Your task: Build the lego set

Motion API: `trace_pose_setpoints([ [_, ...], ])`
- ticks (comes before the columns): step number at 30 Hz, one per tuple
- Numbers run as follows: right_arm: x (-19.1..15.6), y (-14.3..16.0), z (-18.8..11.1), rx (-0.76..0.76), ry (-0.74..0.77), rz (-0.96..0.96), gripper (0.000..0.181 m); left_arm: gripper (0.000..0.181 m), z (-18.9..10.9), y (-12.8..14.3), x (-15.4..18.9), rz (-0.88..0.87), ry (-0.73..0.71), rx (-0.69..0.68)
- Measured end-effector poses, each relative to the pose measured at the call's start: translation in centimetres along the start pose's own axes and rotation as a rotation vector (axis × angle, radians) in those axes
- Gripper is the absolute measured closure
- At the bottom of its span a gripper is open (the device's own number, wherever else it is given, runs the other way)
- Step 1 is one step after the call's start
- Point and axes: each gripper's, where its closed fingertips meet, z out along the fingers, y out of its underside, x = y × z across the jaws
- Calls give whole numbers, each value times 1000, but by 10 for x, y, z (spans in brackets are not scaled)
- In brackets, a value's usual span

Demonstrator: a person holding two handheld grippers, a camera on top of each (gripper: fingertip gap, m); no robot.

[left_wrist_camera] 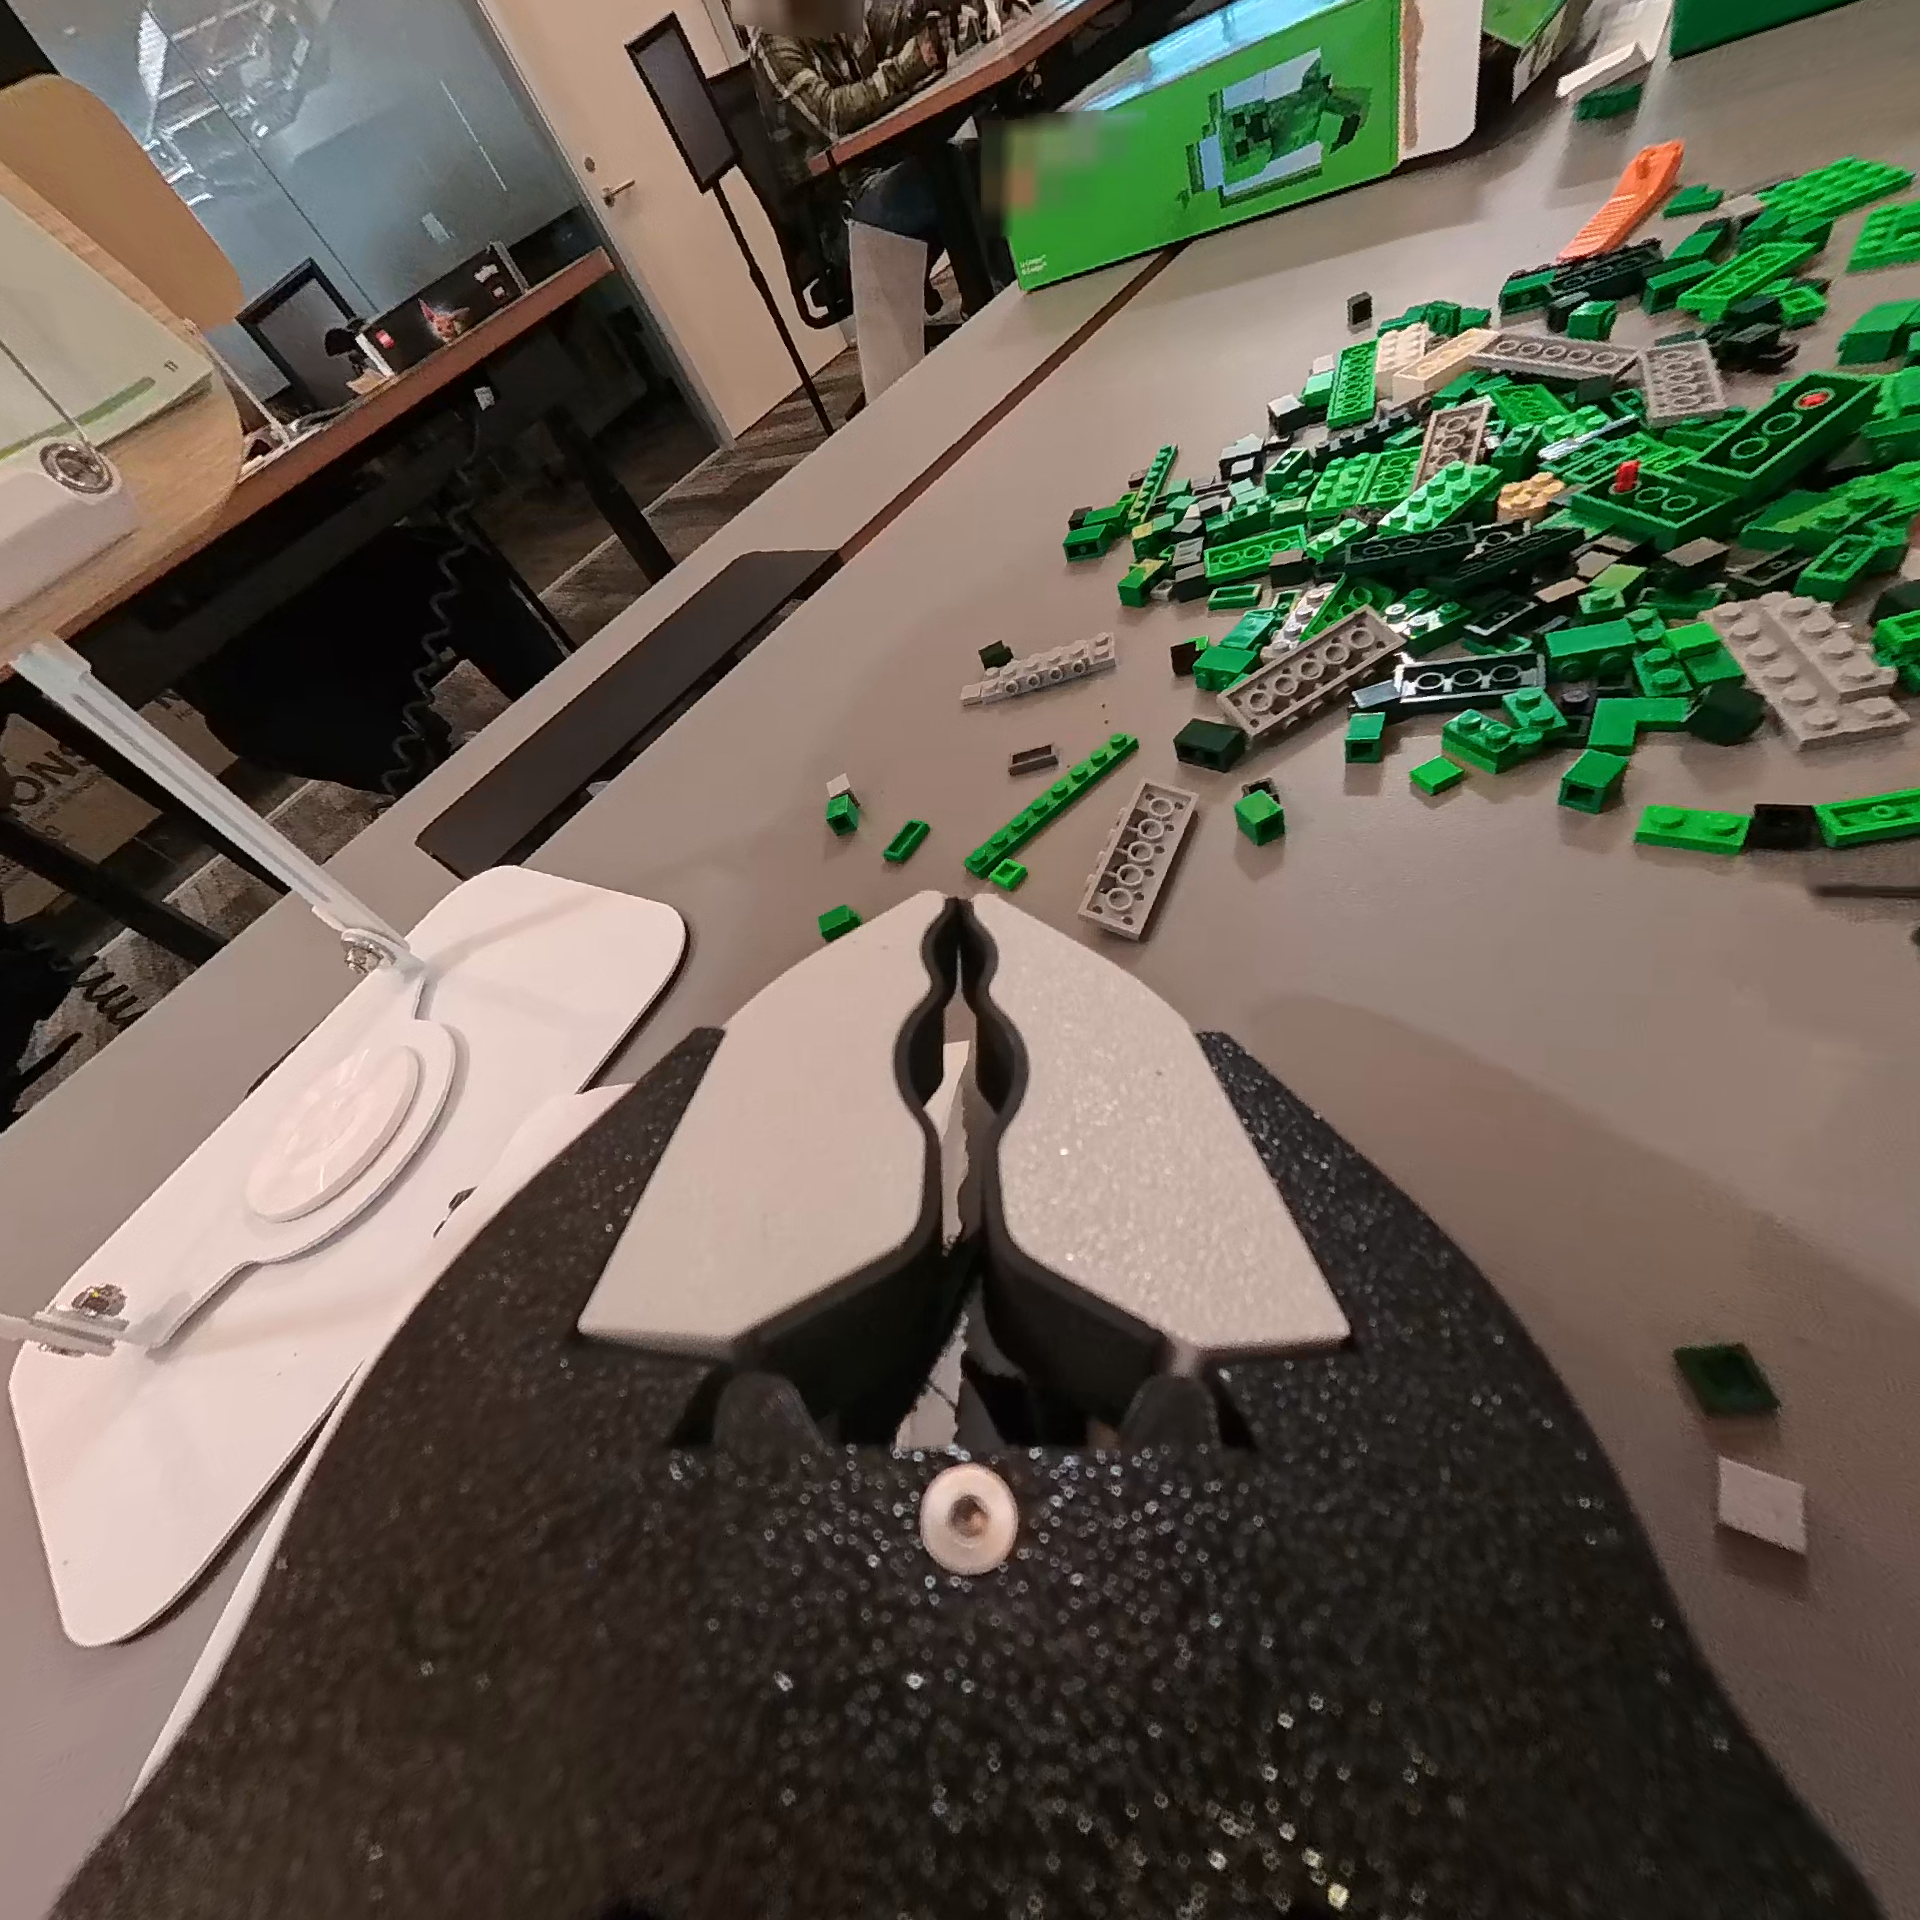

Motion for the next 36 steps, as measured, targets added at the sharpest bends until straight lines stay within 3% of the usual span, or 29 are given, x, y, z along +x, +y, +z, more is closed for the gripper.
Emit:
trace_pose_setpoints([
  [8,16,-7,5,31,28,48,166,181,0,0,1,1,5,0],
  [13,13,-13,9,25,-8,24,175,181,0,-1,0,-1,3,5],
  [21,3,-56,25,102,-43,-162,178,181,0,-1,0,-7,3,9],
  [28,4,-27,14,-29,-137,-257,156,181,0,-1,0,-5,5,7],
  [36,3,-14,10,-82,-199,-236,162,181,0,-1,1,-4,8,4],
])
